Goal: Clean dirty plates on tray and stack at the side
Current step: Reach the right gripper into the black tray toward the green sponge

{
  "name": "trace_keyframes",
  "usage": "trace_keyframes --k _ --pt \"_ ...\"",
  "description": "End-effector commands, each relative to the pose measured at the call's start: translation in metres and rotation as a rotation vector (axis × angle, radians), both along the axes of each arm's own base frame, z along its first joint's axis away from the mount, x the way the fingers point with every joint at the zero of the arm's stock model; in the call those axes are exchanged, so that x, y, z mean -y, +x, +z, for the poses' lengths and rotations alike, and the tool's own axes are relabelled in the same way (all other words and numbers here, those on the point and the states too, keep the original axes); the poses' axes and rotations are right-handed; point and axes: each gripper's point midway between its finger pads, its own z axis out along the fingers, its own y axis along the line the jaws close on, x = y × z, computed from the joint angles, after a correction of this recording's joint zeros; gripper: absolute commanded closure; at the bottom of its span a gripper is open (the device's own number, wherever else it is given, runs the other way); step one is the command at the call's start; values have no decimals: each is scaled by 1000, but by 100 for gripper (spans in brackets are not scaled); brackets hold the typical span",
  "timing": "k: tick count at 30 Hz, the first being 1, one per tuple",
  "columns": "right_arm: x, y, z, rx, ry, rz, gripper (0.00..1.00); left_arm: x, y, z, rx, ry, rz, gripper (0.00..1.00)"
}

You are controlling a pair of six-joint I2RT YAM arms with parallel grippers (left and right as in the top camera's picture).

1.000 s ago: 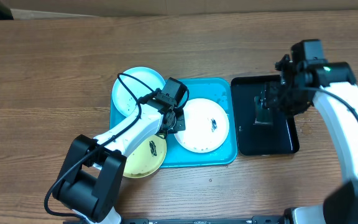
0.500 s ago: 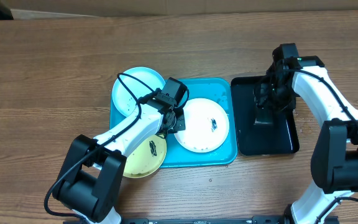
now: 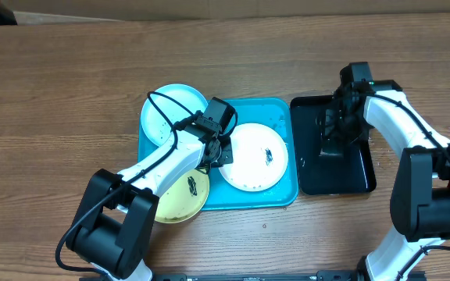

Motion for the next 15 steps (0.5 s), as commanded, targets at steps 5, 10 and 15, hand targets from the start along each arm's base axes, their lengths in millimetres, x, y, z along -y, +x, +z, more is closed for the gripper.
trace_keyframes --k 5,10,15 --pt "-3 -10 -17 -21 -1 7 50 -5 -2 -7 -8 31 -9 96" --pt "-10 -11 -17 -25 14 19 66 -7 -1 -7 -5 29 -2 96" --pt "-11 -8 -16 -14 15 21 87 -16 2 -7 -12 31 25 96"
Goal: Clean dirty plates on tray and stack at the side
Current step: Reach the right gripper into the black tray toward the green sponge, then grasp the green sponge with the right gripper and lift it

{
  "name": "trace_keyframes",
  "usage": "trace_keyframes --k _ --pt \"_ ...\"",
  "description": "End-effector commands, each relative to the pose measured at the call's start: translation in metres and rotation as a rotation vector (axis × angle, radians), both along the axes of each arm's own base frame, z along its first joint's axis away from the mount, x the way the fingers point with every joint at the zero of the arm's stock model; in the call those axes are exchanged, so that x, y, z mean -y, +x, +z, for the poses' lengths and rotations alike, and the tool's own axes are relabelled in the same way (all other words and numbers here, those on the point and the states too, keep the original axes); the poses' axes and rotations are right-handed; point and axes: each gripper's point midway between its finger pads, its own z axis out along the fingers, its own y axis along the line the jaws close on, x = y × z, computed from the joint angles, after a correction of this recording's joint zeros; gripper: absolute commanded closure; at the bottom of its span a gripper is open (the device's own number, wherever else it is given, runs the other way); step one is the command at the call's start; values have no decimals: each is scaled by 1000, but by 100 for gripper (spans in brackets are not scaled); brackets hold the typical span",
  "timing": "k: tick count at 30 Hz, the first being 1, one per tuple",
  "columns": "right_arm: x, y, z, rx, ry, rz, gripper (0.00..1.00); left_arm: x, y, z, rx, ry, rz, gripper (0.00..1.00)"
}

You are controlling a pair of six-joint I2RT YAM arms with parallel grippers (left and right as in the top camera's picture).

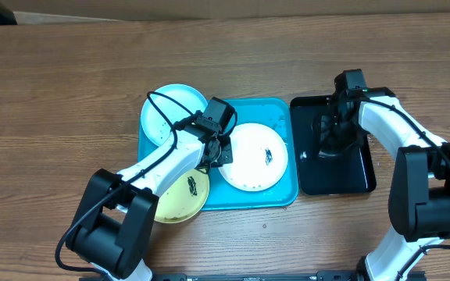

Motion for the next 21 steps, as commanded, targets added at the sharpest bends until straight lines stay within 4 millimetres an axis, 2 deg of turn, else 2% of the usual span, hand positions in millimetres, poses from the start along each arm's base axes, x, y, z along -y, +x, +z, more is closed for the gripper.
trace_keyframes --k 1,5,13,21 --pt "-3 1 -2 -1 5 4 95 -16 1 -7 -15 30 23 96" --pt "-3 6 11 3 5 4 96 -21 2 -8 -23 33 37 96" --pt "-5 13 51 8 13 1 96 -21 1 -8 -26 33 38 96" --pt "-5 3 38 -20 14 0 96 -21 2 -8 -24 34 38 96"
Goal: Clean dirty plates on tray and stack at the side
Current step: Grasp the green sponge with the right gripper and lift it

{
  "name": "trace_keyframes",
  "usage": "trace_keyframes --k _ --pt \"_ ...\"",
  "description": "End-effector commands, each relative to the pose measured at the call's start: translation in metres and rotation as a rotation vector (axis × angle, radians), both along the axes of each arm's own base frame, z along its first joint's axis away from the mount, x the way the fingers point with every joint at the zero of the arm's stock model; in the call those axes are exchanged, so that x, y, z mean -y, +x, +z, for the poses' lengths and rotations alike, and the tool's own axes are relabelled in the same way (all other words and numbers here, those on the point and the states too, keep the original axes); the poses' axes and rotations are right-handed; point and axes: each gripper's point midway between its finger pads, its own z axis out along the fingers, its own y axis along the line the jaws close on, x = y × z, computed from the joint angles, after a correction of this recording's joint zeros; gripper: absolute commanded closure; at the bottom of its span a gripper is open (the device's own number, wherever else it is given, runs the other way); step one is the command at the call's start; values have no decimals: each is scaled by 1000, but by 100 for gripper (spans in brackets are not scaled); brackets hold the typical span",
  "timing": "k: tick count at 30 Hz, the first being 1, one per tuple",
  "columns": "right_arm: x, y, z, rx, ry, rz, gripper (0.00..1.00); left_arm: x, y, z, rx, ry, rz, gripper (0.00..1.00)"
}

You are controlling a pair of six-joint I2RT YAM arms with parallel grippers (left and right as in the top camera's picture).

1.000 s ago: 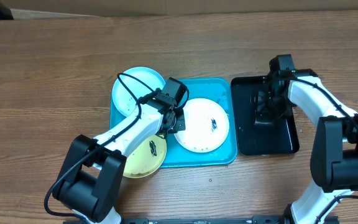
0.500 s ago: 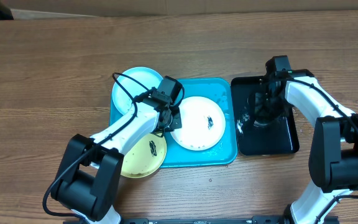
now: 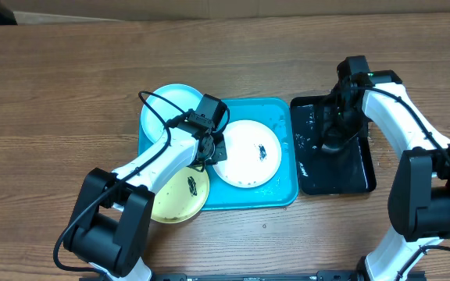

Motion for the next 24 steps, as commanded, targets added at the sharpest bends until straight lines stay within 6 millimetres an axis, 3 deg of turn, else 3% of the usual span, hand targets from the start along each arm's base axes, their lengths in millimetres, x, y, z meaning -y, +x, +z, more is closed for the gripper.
trace_keyframes --k 1,4,9,12,16,21,24 --pt "-2 1 -1 33 10 2 96 -7 -3 -7 -15 28 -3 96" --pt "-2 -1 -5 30 11 2 96 -7 -3 -7 -16 28 -3 96" --pt "-3 2 15 32 15 2 96 -7 -3 -7 -15 30 -4 96" --pt "-4 -3 16 12 17 2 96 -7 -3 -7 -15 29 -3 96" --pt "-7 -9 4 1 15 11 96 -7 -3 -7 -15 29 -3 96" --pt "-11 -14 -24 23 -9 35 96 -7 -3 -7 -16 30 -3 96" --pt "-10 -18 -26 13 -9 36 89 -7 -3 -7 -15 30 -4 96"
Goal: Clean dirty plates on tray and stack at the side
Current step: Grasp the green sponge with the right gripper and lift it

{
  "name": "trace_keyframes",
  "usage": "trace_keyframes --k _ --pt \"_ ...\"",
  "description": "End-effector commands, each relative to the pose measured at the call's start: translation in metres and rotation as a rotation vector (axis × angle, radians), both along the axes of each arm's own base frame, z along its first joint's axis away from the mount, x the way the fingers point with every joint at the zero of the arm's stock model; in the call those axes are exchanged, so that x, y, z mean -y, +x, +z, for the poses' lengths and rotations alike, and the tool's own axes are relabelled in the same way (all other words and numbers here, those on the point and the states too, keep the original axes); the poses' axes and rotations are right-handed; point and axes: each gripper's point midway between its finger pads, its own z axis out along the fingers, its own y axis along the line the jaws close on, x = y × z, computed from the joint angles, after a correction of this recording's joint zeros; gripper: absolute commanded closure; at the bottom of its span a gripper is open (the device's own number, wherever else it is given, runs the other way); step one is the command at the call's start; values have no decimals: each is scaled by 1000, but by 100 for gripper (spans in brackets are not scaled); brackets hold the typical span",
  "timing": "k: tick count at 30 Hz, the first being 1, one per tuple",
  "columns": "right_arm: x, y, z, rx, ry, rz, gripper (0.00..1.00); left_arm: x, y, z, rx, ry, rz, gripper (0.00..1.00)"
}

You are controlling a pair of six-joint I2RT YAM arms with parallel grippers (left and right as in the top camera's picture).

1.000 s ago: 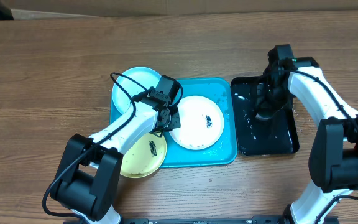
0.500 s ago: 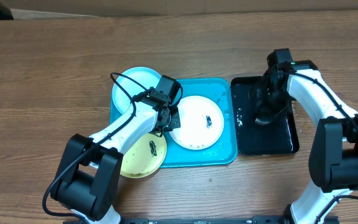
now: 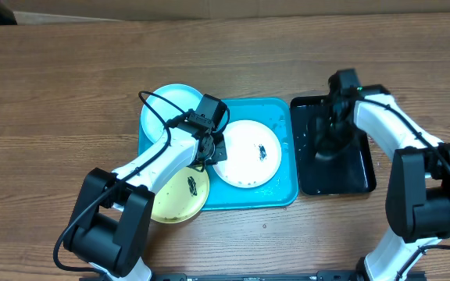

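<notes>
A white plate point(image 3: 244, 154) with a black smear at its middle lies on the blue tray point(image 3: 283, 195). My left gripper point(image 3: 212, 150) is shut on that plate's left rim. A light blue plate point(image 3: 165, 113) overlaps the tray's far left corner, and a yellow plate point(image 3: 180, 195) with a dark smear sits at its near left. My right gripper point(image 3: 326, 147) reaches down into the black tray point(image 3: 342, 176). Its dark fingers merge with the tray, so their state does not show.
The two trays stand side by side in the middle of a wooden table point(image 3: 53, 94). A black cable loops over the light blue plate from the left wrist.
My right gripper has shifted a little to the left inside the black tray. The left gripper and the white plate have not moved.
My left gripper held the white plate's left rim, with the plate right of the blue tray's middle. By 0.8 s ago plate and gripper had shifted slightly left. The right gripper has stayed low in the black tray, changing position a little each time.
</notes>
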Motion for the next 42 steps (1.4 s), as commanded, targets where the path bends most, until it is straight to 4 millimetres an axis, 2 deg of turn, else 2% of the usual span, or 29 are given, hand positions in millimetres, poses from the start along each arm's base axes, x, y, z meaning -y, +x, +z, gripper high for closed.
trace_keyframes --k 1,4,8,11,21,32,42 --pt "2 0 7 24 -14 3 87 -7 -3 -7 -15 30 -4 96" --pt "2 0 7 24 -14 3 79 -7 -3 -7 -15 29 -3 96" --pt "2 1 7 28 -13 3 79 -7 -3 -7 -15 29 -3 96" --pt "1 3 9 35 -12 3 96 -7 -3 -7 -15 29 -3 96" --pt "-1 21 58 51 -10 2 96 -7 -3 -7 -14 29 -2 96" --pt "-2 29 69 75 -7 8 96 -9 1 -7 1 32 54 96" --pt "-3 32 106 78 -7 6 96 -9 1 -7 -1 32 60 96"
